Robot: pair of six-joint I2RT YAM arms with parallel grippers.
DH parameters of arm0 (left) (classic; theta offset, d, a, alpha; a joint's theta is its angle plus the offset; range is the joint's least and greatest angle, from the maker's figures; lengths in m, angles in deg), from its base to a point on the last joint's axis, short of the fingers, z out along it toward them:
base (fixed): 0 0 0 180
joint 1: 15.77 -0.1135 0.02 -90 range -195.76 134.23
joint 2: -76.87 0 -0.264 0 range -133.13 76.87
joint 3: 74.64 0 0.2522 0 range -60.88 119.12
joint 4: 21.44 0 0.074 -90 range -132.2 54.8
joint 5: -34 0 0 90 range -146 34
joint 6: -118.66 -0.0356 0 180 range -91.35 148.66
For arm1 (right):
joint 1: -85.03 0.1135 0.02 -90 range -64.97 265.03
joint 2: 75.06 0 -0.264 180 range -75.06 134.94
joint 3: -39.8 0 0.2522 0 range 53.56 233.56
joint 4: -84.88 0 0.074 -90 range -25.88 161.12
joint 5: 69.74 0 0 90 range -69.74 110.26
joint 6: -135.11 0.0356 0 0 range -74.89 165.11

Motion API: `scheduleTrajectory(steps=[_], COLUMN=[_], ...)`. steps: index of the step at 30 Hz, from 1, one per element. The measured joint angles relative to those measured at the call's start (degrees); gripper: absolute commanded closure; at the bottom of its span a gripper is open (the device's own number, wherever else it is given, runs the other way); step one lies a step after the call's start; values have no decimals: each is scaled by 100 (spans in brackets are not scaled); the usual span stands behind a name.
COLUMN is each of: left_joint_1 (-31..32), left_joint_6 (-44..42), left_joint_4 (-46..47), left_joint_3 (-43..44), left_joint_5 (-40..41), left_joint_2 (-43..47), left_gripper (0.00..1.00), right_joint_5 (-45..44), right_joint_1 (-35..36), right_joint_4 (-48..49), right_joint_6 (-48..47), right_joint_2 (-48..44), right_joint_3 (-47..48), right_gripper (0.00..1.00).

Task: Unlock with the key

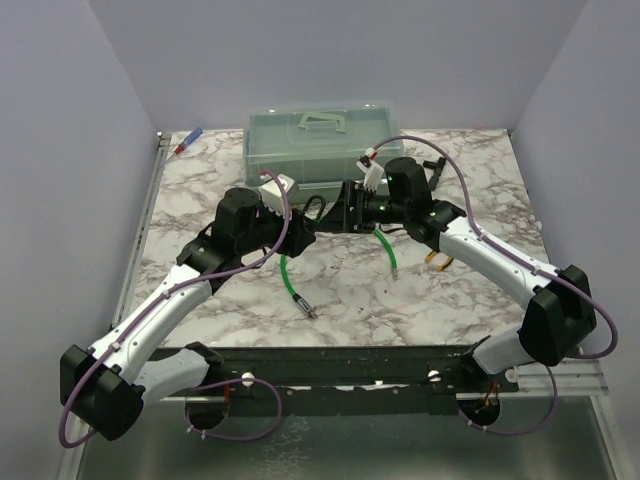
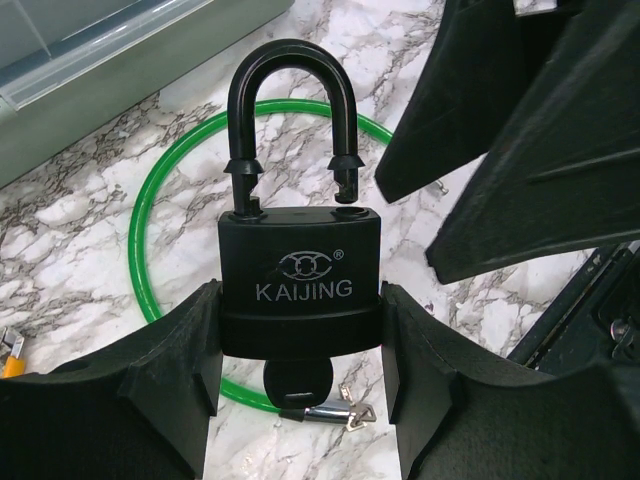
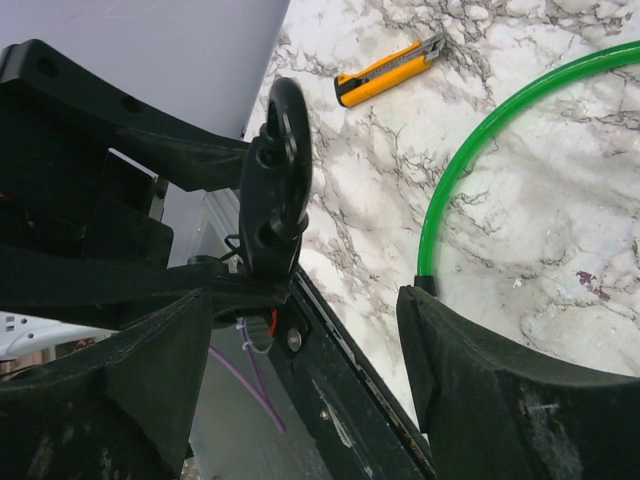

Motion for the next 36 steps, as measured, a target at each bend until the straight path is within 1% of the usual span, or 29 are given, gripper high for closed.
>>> scheduleTrajectory(steps=[6,10,14,23,27,32,34,36], left_joint_1=[0,0,-15,-28,-28,-28,-28,-28], left_joint_6=[-11,-9,-9,-4,-7,-7,-7,-7], left_joint_4=[85,122,151,157,151,151,151,151], left_joint_3=[-17,-20,-68,-105,-125,-127,-133,-153], left_joint_5=[-105,-179,-205,-208,-205,-205,-208,-208], left_joint_2=[0,-2,-2,-11,-37,-68,-70,-70], left_gripper=[100,100,100,100,100,99,99,99], right_joint_5=[125,151,160,358,498,649,682,713], right_joint_1=[0,0,4,4,7,37,46,59], right_joint_4=[166,275,319,557,632,686,706,721], right_joint_6=[44,79,122,197,225,234,236,249], right_joint_2=[201,310,433,664,723,824,841,859], right_joint_3=[0,2,72,197,197,238,240,247], right_gripper=[28,35,39,55,57,62,66,75])
